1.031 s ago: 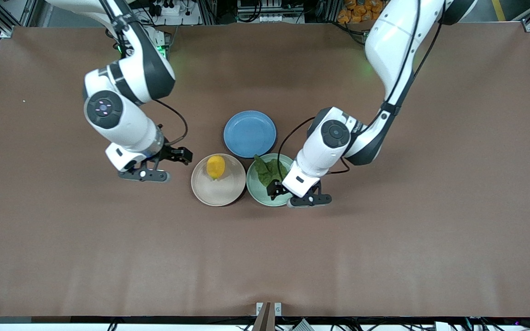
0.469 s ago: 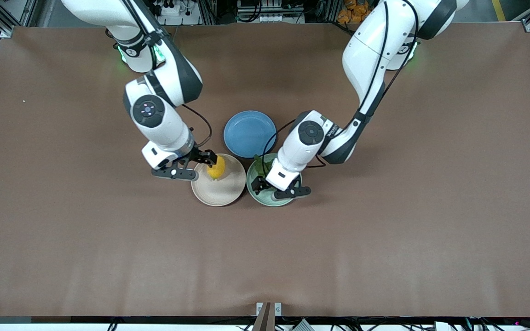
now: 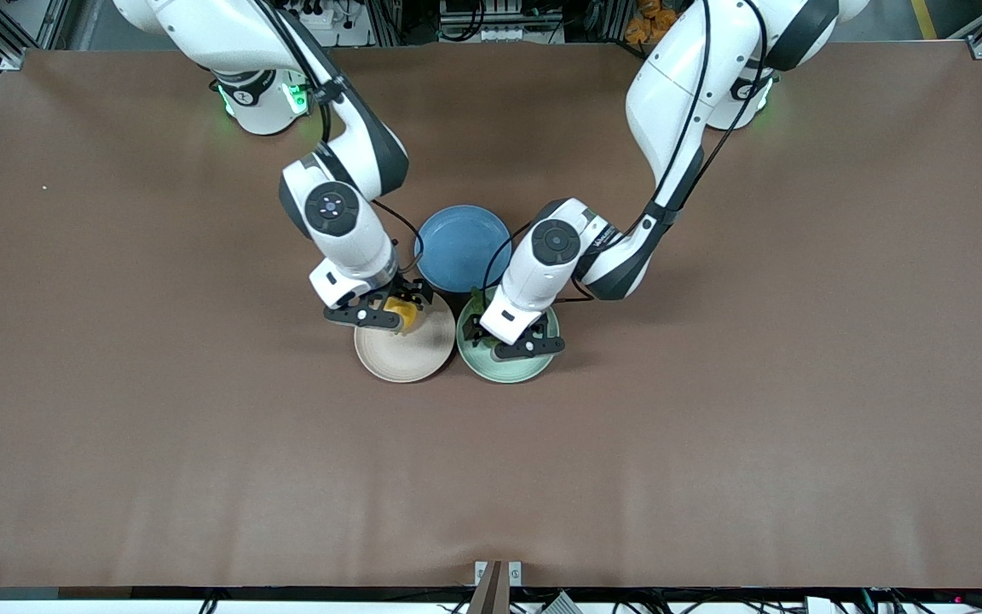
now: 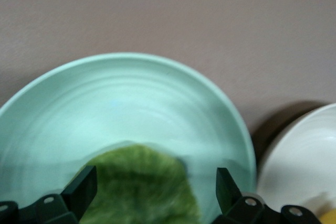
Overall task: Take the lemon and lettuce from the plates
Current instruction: 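Grasp the lemon with the right gripper while the left gripper grasps the lettuce, then lift the lemon with the right gripper while the left gripper lifts the lettuce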
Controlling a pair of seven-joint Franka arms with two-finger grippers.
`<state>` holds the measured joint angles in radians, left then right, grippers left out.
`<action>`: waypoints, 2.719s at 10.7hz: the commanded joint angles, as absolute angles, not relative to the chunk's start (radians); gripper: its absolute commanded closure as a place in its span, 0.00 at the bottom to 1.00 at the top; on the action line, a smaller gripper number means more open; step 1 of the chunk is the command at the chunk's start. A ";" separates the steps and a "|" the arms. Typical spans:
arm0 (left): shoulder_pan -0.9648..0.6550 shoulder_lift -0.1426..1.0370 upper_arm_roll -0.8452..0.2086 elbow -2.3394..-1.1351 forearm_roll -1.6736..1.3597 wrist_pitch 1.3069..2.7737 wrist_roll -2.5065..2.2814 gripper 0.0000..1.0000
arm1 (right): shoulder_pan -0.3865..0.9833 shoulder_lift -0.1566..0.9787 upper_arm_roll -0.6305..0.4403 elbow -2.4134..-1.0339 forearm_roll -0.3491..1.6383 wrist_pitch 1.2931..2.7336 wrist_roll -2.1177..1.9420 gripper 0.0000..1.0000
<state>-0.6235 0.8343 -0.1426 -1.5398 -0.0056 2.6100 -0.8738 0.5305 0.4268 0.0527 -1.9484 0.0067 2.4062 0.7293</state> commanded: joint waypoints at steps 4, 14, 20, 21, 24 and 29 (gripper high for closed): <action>-0.643 0.816 -0.143 -1.536 0.034 2.528 -0.880 0.00 | 0.531 0.489 0.043 -1.939 -0.107 2.460 0.767 0.00; -0.675 0.842 -0.138 -1.540 0.037 2.528 -0.876 0.42 | 0.563 0.549 0.041 -1.942 -0.107 2.493 0.770 0.12; -0.669 0.832 -0.135 -1.542 0.035 2.514 -0.881 1.00 | 0.549 0.551 0.041 -1.936 -0.106 2.479 0.767 0.58; -0.658 0.810 -0.133 -1.539 0.035 2.488 -0.879 1.00 | 0.546 0.551 0.041 -1.928 -0.106 2.477 0.764 0.62; -0.602 0.720 -0.133 -1.536 0.037 2.350 -0.870 1.00 | 0.520 0.549 0.041 -1.860 -0.104 2.384 0.747 0.63; -0.439 0.609 -0.140 -1.539 0.025 2.157 -0.735 1.00 | 0.485 0.543 0.043 -1.743 -0.097 2.200 0.674 0.64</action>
<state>-0.5163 0.6606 -0.1285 -1.5138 0.0150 2.2222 -0.8267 0.5160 0.5437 0.0312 -1.7867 -0.0832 2.2640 0.7087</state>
